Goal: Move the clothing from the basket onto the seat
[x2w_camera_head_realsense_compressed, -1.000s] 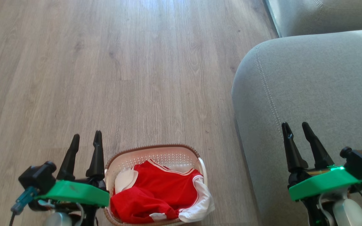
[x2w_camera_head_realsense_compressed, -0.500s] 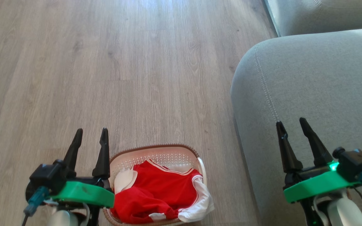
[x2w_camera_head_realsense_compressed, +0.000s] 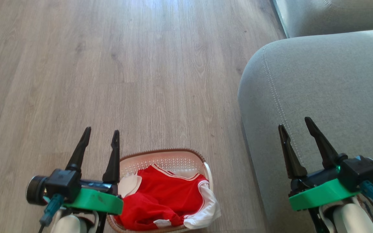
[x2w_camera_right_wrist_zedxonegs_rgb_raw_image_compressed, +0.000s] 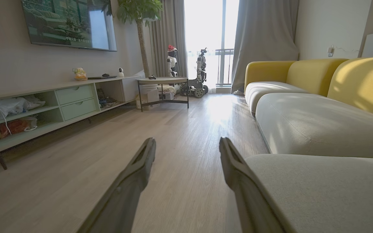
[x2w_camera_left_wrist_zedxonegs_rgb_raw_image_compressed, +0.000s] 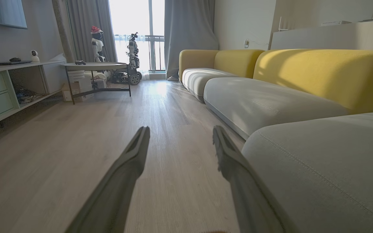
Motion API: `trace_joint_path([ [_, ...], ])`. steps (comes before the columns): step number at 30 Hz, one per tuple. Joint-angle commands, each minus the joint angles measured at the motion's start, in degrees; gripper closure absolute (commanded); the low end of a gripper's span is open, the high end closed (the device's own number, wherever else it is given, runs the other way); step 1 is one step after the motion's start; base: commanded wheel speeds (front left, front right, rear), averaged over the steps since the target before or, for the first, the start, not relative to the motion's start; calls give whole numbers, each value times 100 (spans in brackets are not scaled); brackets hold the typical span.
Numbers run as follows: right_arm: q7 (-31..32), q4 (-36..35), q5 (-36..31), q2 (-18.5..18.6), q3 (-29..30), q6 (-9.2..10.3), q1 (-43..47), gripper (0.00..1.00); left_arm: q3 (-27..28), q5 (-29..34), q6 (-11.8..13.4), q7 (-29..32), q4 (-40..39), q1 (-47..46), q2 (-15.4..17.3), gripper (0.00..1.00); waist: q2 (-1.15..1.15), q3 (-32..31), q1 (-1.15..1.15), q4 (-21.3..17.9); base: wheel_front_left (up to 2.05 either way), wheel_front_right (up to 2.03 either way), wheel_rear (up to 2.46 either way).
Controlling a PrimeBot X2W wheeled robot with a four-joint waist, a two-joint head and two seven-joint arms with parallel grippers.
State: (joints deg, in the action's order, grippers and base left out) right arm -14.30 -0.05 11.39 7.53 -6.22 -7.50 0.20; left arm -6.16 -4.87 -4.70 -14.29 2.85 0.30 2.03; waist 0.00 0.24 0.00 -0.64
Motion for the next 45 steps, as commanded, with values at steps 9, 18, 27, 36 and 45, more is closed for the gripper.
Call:
trace_joint_path([
  [9,-70,-227,-73,96,-159,1,-214,0,165,75,19,-71,-237,-328,86,0,0,-3,0,-6,0,0,0],
  [18,-70,-217,-65,94,-150,1,-218,0,171,71,19,-71,-236,-327,86,0,0,7,0,-8,0,0,0],
  [27,-70,-207,-47,86,-128,1,-208,0,169,59,40,-71,-230,-326,86,0,0,13,0,-3,0,0,0],
  [36,-70,-207,-37,79,-47,1,-187,0,169,36,53,-71,-221,-330,85,0,0,46,0,-21,0,0,0],
  [45,-70,-120,21,15,53,1,-212,0,184,-12,70,-71,-210,-363,85,0,0,184,0,-76,0,0,0],
])
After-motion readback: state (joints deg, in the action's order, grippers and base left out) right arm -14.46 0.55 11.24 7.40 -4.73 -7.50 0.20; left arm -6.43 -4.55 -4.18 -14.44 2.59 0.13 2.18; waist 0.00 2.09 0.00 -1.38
